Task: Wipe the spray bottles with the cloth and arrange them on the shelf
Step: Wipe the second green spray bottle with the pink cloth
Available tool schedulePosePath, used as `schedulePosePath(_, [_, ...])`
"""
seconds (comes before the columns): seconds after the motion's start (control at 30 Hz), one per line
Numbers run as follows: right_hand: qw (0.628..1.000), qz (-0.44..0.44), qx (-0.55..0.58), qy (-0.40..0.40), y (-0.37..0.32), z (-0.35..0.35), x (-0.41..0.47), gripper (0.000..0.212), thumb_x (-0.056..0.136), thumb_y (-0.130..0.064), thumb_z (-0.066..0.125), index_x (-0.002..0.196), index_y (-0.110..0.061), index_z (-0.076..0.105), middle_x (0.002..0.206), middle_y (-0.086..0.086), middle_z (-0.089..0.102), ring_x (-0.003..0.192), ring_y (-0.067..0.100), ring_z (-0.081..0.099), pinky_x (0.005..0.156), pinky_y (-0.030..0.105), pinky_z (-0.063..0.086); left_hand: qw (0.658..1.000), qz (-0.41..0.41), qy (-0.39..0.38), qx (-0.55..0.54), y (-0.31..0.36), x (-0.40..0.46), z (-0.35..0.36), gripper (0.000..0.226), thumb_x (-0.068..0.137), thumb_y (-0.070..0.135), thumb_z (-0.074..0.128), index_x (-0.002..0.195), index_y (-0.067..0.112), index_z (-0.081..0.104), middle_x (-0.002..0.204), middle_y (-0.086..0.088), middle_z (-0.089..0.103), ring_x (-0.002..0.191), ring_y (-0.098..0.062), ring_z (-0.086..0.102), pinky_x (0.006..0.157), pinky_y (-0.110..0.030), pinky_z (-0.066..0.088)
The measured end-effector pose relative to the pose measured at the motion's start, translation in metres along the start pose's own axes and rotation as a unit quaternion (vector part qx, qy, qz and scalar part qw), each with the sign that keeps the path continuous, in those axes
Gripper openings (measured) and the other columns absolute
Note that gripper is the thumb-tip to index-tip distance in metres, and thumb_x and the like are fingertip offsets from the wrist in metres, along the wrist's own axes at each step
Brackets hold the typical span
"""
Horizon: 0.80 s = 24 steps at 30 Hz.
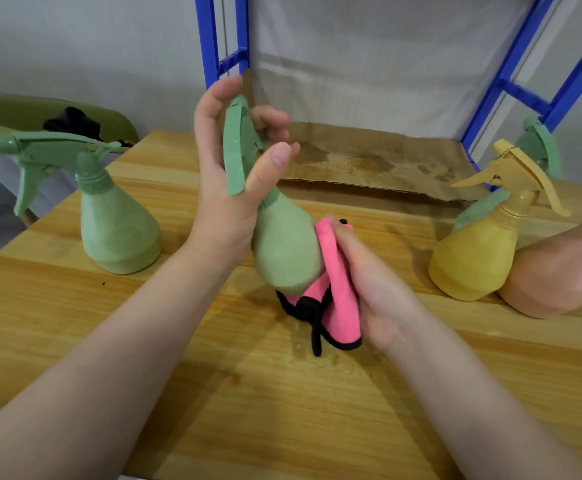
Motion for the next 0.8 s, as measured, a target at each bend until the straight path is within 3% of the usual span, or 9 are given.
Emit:
schedulePosePath(0.07, [0.998,0.027,0.039,-0.048,0.003,0.005,-0.001,0.056,0.087,-0.057,0.062,0.121,-0.013,0.069,0.113,0.019,0.071,0.102,0.036,0.065,0.102,0.054,0.048,0.999,-0.027,0.010,-0.037,0.000,-0.001,-0.002,0.069,0.086,0.014,0.066,0.139,0.009,0.023,0.115,-0.011,0.051,0.107,-0.024,0.051,0.098,-0.049,0.045])
schedulePosePath(0.17, [0.993,0.049,0.074,-0.083,0.008,0.009,-0.003,0.062,0.081,-0.061,0.066,0.122,-0.014,0.069,0.110,0.022,0.069,0.096,0.039,0.064,0.099,0.059,0.047,0.998,-0.055,0.007,-0.037,-0.002,-0.001,-0.001,0.069,0.087,0.019,0.065,0.141,0.010,0.023,0.119,-0.012,0.052,0.111,-0.025,0.052,0.097,-0.048,0.047])
schedulePosePath(0.27, [0.994,0.027,0.096,-0.050,0.006,0.006,-0.001,0.054,0.086,-0.055,0.063,0.113,-0.010,0.072,0.102,0.019,0.071,0.086,0.034,0.066,0.097,0.056,0.047,0.996,-0.090,0.013,0.021,-0.009,0.000,-0.001,0.065,0.088,0.027,0.060,0.141,0.014,0.025,0.127,-0.012,0.058,0.116,-0.024,0.056,0.100,-0.050,0.049])
schedulePosePath(0.37, [0.994,-0.029,0.109,-0.003,-0.004,-0.001,0.002,0.045,0.086,-0.053,0.064,0.102,-0.012,0.076,0.097,0.017,0.072,0.081,0.032,0.067,0.094,0.052,0.049,0.981,-0.174,0.041,0.069,-0.023,-0.004,-0.001,0.076,0.079,0.051,0.065,0.141,0.017,0.038,0.124,-0.001,0.066,0.113,-0.012,0.064,0.095,-0.035,0.053])
schedulePosePath(0.43, [0.990,-0.073,0.110,0.042,-0.012,-0.010,0.004,0.039,0.085,-0.054,0.066,0.095,-0.017,0.077,0.099,0.018,0.074,0.083,0.033,0.068,0.093,0.054,0.050,0.969,-0.233,0.040,0.066,-0.035,-0.009,0.003,0.070,0.076,0.061,0.067,0.130,0.019,0.052,0.119,0.004,0.069,0.109,-0.007,0.065,0.095,-0.032,0.052])
schedulePosePath(0.57, [0.979,-0.143,0.073,0.128,-0.021,-0.022,0.002,0.051,0.087,-0.058,0.064,0.113,-0.014,0.069,0.112,0.023,0.071,0.090,0.042,0.069,0.091,0.058,0.051,0.969,-0.239,0.042,0.049,-0.043,-0.015,0.016,0.023,0.098,0.034,0.056,0.111,0.016,0.061,0.106,0.004,0.070,0.098,-0.005,0.066,0.087,-0.027,0.053])
schedulePosePath(0.73, [0.969,-0.189,-0.014,0.159,-0.016,-0.016,-0.003,0.046,0.095,-0.053,0.053,0.114,-0.013,0.064,0.102,0.019,0.074,0.091,0.038,0.072,0.071,0.047,0.060,0.970,-0.227,0.071,0.046,-0.040,-0.018,0.017,0.018,0.098,0.039,0.054,0.098,0.029,0.069,0.117,-0.001,0.071,0.113,-0.019,0.064,0.102,-0.043,0.049])
schedulePosePath(0.8, [0.969,-0.191,-0.027,0.155,-0.013,-0.014,-0.002,0.046,0.097,-0.050,0.051,0.118,-0.011,0.062,0.104,0.020,0.073,0.094,0.038,0.071,0.069,0.047,0.061,0.972,-0.216,0.067,0.058,-0.037,-0.019,0.018,0.017,0.101,0.034,0.051,0.103,0.025,0.066,0.115,0.003,0.071,0.113,-0.016,0.064,0.101,-0.042,0.051])
Point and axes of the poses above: each hand's wrist, its own x-axis towards the middle knuckle, its own z-axis out of the palm, y = z × x, the point moved 6 cm from there along x, towards the middle knuckle
